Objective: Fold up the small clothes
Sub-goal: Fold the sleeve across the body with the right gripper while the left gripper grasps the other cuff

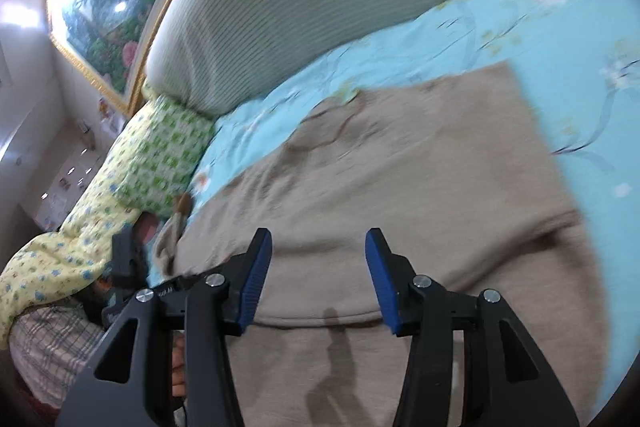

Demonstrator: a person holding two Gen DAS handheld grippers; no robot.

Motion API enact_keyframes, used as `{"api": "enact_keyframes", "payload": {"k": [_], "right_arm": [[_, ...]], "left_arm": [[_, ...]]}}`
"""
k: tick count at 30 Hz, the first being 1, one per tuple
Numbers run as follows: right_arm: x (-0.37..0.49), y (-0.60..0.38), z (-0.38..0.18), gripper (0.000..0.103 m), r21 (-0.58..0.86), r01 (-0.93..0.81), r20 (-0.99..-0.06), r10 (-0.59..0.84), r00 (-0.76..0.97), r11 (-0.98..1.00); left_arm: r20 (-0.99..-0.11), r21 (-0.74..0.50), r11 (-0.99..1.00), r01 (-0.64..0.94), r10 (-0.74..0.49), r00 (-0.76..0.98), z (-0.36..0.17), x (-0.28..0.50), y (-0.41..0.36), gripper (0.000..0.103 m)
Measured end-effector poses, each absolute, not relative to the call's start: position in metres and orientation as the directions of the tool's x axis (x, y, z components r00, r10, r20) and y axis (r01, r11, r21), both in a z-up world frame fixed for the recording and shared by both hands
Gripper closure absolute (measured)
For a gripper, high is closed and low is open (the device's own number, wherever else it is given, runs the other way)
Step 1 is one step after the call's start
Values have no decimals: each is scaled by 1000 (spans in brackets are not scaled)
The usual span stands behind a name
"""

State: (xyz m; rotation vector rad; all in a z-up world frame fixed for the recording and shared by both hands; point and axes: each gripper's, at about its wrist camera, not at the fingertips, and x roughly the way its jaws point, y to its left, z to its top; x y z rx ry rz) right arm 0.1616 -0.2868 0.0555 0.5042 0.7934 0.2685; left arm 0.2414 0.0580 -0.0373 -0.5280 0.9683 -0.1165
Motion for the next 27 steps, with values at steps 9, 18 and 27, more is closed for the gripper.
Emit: {"api": "enact_keyframes", "payload": {"k": [9,18,27], "right_arm": [[181,-356,66,43,395,164,-670,161,725,904],[257,-340,10,48,175,147,-850,74,521,973],[253,-354,3,85,209,170,-842,89,532,963]], "left_arm": [[-733,-411,903,-125,-246,634,-27,238,92,100],[-766,-377,920,-110,-243,595,-44,245,84,98],[-764,-379,920,-99,-251,594,-44,239,87,92]]}}
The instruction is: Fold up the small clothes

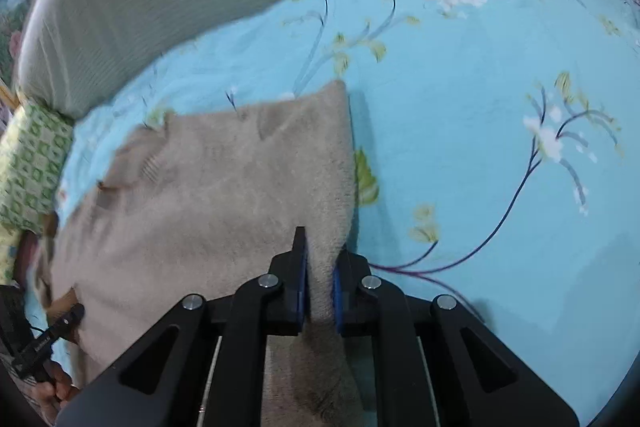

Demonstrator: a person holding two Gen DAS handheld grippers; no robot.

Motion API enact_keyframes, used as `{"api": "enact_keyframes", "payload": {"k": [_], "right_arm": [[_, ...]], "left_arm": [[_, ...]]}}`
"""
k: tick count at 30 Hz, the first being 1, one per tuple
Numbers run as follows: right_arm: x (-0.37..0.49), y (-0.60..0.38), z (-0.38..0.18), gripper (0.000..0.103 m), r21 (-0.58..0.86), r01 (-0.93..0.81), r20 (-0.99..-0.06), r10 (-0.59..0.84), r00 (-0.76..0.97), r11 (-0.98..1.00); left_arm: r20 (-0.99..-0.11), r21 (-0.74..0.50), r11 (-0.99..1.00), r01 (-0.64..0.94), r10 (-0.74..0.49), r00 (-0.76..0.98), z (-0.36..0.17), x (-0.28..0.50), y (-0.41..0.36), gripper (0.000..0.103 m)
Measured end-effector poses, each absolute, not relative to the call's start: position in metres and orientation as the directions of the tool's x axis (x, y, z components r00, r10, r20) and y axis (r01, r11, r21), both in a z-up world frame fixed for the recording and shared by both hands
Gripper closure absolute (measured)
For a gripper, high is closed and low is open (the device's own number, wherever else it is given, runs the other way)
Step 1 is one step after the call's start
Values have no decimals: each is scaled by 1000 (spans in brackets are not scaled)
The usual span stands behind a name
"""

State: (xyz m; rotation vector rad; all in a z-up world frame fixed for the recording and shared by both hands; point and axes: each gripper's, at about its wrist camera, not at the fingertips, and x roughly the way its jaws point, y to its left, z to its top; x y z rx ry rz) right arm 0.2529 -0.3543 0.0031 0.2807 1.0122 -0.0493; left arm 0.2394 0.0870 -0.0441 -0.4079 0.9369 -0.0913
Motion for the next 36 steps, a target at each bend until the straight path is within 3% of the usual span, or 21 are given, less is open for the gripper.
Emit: {"api": "enact_keyframes", "payload": {"k": [2,4,9,11,16,22,29,31,33,35,36], "right_arm": [[243,-353,12,67,186,196,-834,49,550,963],[228,-351,26,57,169,226,-810,5,586,959],[191,-334,54,54,259,161,-752,95,652,952],[178,-312,59,50,294,105,-741,157,653,950],[158,-264,51,47,351,1,-738,276,616,936],[148,-227,38,47,381,-41,-758,337,559,924],[141,-205,31,47,396,-56,-767,364,529,916],[141,-204,28,47,393,-47,-775,359,520,918],[141,-202,24,47,396,-40,-782,360,508,917],[140,-201,22,47,396,-40,-785,361,504,917],[140,-201,21,47,395,-40,-785,360,503,918]], "left_arm": [[-768,-362,927,-95,-239,594,-39,232,91,81],[-770,-340,935,-103,-214,601,-32,220,98,72],[-758,-335,932,-137,-181,627,-11,183,128,52],[-737,-352,923,-156,-170,654,2,167,146,36],[-699,-314,914,-257,-39,714,34,142,201,24],[-714,-207,889,-408,148,684,45,173,280,22],[-801,-268,836,-479,83,593,6,237,346,23],[-811,-268,826,-495,84,579,0,243,354,29],[-804,-308,815,-491,53,593,-5,244,362,44],[-794,-354,803,-480,13,607,-10,241,367,87],[-792,-370,800,-472,-6,611,-13,240,368,91]]}}
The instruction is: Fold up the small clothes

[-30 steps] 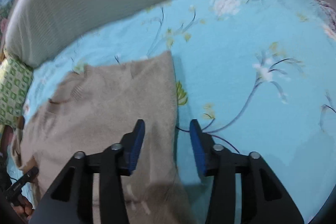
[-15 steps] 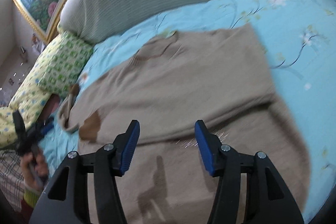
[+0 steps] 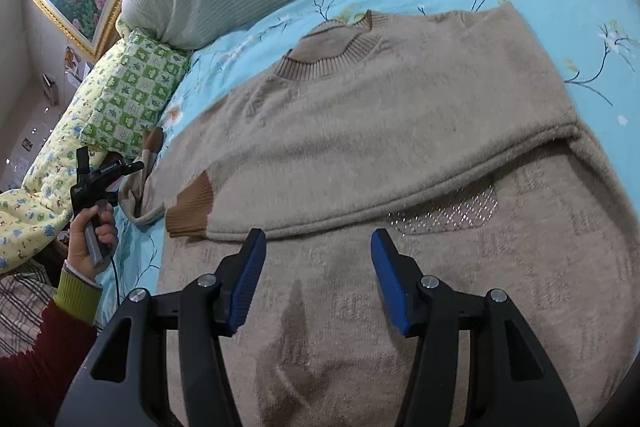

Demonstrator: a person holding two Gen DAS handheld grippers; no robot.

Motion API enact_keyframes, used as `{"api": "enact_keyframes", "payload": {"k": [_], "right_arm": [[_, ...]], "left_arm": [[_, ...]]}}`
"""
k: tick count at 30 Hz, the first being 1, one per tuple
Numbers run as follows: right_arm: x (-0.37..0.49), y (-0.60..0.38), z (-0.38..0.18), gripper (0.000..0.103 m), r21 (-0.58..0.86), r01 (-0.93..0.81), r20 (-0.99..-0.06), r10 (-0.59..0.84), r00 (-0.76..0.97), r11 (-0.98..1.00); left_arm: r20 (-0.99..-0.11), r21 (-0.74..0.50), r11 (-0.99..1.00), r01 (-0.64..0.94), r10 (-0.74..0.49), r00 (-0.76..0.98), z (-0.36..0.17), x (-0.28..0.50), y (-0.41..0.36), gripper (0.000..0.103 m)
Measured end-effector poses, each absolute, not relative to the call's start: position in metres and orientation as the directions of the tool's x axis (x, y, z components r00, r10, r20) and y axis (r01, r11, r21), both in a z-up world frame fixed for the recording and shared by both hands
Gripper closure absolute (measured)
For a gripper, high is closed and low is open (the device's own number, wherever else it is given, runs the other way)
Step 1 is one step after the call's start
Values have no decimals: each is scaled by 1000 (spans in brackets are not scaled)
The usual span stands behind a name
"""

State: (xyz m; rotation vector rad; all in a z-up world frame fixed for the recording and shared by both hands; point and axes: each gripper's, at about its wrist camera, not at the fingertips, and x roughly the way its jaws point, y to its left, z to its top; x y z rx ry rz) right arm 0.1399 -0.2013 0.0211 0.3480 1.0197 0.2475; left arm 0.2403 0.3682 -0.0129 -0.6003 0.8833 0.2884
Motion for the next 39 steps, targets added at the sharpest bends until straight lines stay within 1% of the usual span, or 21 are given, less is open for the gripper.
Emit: {"api": "enact_keyframes", "payload": {"k": [4,8,13,18,21,24,29,30,31,32,33,35,37,39], "right_arm": [[139,-204,20,47,408,-32,-781,367,505,912],[136,-211,22,47,429,-12,-767,371,523,903],[128,-223,23,47,440,12,-763,366,533,898],[118,-241,26,47,449,40,-752,353,557,892],[113,-254,26,47,459,66,-746,344,570,886],[107,-268,28,47,462,91,-742,328,585,882],[102,-283,28,47,469,121,-738,312,599,875],[102,-285,28,47,472,127,-737,311,600,873],[103,-288,28,47,474,132,-735,309,603,870],[104,-289,29,47,476,135,-733,308,606,869],[107,-289,29,47,477,137,-733,307,607,868],[112,-288,32,47,481,128,-726,312,613,867],[120,-282,37,47,479,121,-722,312,618,870],[131,-275,41,47,474,108,-719,313,621,874]], "left_arm": [[-768,-368,826,-428,-10,641,-4,232,349,94],[-709,-418,848,-325,-81,700,20,229,309,98],[-623,-458,879,-137,-207,754,55,228,222,98],[-555,-536,842,55,-401,729,60,237,121,98],[-554,-527,837,147,-469,688,53,245,65,98],[-573,-530,825,195,-519,635,36,255,20,98],[-618,-513,829,224,-537,574,6,259,-22,97],[-634,-502,835,226,-533,561,0,260,-26,95],[-650,-488,844,222,-521,553,-4,260,-30,89],[-662,-476,852,219,-511,548,-8,260,-33,80],[-671,-468,857,218,-505,542,-12,256,-34,75],[-674,-464,859,215,-500,544,-10,243,-30,54],[-672,-457,866,202,-485,559,-8,222,-20,43],[-680,-438,883,170,-449,579,-3,204,-3,42]]}}
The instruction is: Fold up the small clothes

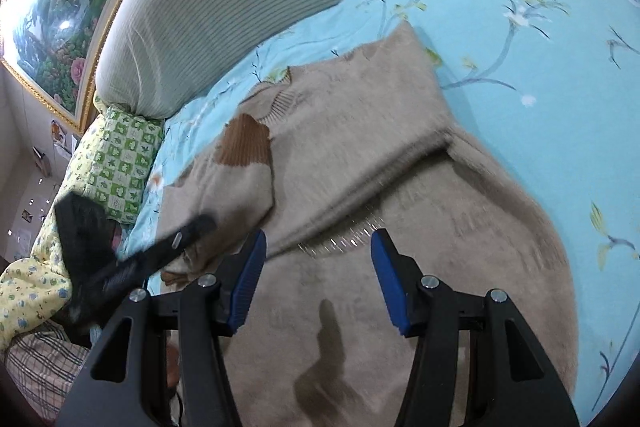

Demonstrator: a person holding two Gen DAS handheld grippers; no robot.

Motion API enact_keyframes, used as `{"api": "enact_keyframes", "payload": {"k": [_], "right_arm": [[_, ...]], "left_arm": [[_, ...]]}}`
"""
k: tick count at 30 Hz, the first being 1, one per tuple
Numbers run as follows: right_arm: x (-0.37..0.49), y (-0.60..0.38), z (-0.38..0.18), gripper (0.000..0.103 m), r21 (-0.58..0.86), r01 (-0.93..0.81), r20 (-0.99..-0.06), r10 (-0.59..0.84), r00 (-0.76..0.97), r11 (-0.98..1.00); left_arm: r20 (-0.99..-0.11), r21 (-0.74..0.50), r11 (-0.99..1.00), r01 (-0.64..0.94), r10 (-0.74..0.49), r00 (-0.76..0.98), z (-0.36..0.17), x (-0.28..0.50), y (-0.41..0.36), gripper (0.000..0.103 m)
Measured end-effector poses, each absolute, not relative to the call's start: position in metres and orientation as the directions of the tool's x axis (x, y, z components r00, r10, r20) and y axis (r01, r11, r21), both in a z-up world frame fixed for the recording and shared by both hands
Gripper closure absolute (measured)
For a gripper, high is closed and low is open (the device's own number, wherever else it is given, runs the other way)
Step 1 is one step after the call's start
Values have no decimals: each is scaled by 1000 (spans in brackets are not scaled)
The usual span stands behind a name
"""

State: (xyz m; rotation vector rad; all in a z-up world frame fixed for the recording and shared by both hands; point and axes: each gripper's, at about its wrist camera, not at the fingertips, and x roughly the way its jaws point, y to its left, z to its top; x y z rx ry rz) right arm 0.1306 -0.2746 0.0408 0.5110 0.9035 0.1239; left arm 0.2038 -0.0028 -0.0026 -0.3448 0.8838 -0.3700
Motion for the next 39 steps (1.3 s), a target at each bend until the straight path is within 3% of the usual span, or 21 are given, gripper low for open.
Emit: {"api": "enact_keyframes", "payload": {"k": [3,9,16,18,19,20,23,27,33,36,39], "right_arm": [[149,-256,46,47,472,73,-711,330,621,879],[196,-183,48,47,383,-35,-745,331,579,923],[238,-137,27,47,191,-29,-835,178,520,981],[241,-141,22,61,163,-26,-845,153,513,986],[242,-143,19,84,160,-30,-850,152,505,987],[240,-148,19,92,180,-33,-847,172,503,983],[235,-165,30,95,255,-25,-812,229,538,966],[206,-215,73,96,455,-46,-585,337,738,890],[193,-265,5,95,481,150,-728,299,617,864],[183,-275,-17,91,526,204,-735,321,597,826],[183,-285,-15,71,566,230,-705,320,632,792]], "left_arm": [[-690,-403,911,81,-361,627,2,170,36,35],[-740,-273,946,-173,-92,666,-7,135,120,33],[-802,-161,959,-234,11,597,-31,160,144,33],[-811,-172,952,-254,9,585,-39,166,151,33],[-811,-178,949,-259,7,585,-42,170,151,33],[-810,-179,949,-262,9,587,-43,171,152,33],[-808,-168,947,-273,27,589,-42,182,151,33],[-802,-192,933,-303,29,597,-40,195,157,33],[-794,-201,921,-334,47,606,-42,195,155,32],[-794,-206,918,-340,46,606,-42,193,156,32],[-796,-204,918,-340,47,604,-42,193,156,32]]}}
